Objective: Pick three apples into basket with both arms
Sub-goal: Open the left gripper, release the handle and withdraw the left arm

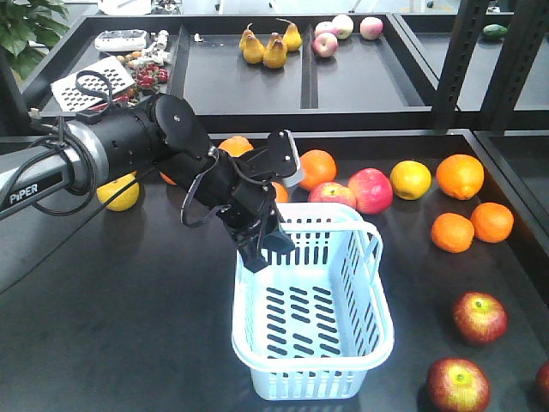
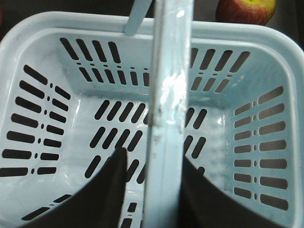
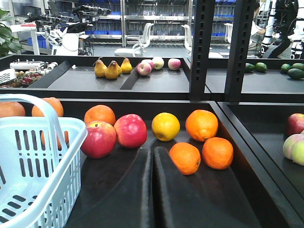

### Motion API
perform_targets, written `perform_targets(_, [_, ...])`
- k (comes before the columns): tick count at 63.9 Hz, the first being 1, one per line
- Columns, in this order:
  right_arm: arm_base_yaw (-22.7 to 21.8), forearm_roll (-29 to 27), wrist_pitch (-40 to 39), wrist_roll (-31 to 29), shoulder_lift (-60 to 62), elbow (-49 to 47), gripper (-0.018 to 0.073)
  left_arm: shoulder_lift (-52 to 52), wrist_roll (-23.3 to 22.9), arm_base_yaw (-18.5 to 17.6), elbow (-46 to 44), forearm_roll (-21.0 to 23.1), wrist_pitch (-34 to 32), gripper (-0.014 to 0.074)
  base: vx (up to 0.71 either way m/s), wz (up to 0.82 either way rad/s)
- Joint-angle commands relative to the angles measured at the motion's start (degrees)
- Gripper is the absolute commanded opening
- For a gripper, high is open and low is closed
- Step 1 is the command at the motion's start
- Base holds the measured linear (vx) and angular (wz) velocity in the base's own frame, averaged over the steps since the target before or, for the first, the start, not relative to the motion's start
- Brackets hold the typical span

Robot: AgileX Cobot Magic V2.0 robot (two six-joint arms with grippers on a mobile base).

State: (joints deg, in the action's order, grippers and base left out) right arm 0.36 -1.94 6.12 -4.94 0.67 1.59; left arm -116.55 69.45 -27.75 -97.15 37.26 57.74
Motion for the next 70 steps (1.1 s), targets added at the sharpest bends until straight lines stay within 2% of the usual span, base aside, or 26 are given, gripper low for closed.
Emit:
perform_targets(1, [-0.4,0.3,-4.0,0.0,0.8,0.8,-0.0006,3.5,-2.6,-0.1,-1.8,2.4,-1.3,0.0334,0.00,0.00])
perform_targets(8, [-0.4,0.3,-4.0,0.0,0.8,0.8,-0.0006,3.5,-3.8,-0.1,-2.2,2.4,-0.9,0.0435,0.00,0.00])
perform_targets(15, [-0.4,0.3,-4.0,0.0,0.8,0.8,-0.0006,4.3,-4.3,-0.1,-2.3,2.4,-0.4,0.0495,0.00,0.00])
perform_targets(29, [-0.4,0.3,-4.0,0.0,0.8,0.8,-0.0006,8.8,-8.6,-0.1,-2.3,2.4,-0.1,0.0505,0.00,0.00])
perform_targets(38, [-0.4,0.3,-4.0,0.0,0.8,0.8,-0.0006,12.6,-14.4,-0.1,-2.3,2.2,1.3,0.0488,0.00,0.00])
perform_targets(44, [-0.4,0.3,-4.0,0.0,0.8,0.8,-0.0006,15.6,-20.3,-0.1,-2.3,0.9,4.7,0.0437,0.00,0.00])
perform_targets(50, [-0.4,0.3,-4.0,0.0,0.8,0.8,-0.0006,18.4,-25.8,-0.1,-2.3,0.5,10.6,0.0335,0.00,0.00])
perform_targets(54, [-0.4,0.3,-4.0,0.0,0.8,0.8,-0.0006,20.0,-26.5,-0.1,-2.2,0.6,14.0,0.0247,0.00,0.00])
perform_targets(65, [-0.4,0.3,-4.0,0.0,0.8,0.8,-0.0006,26.5,-27.3,-0.1,1.4,0.9,13.9,-0.0011,0.00,0.00])
perform_targets(70, [-0.4,0.3,-4.0,0.0,0.8,0.8,-0.0006,30.0,-27.8,-0.1,4.8,1.9,13.9,-0.0008,0.00,0.00])
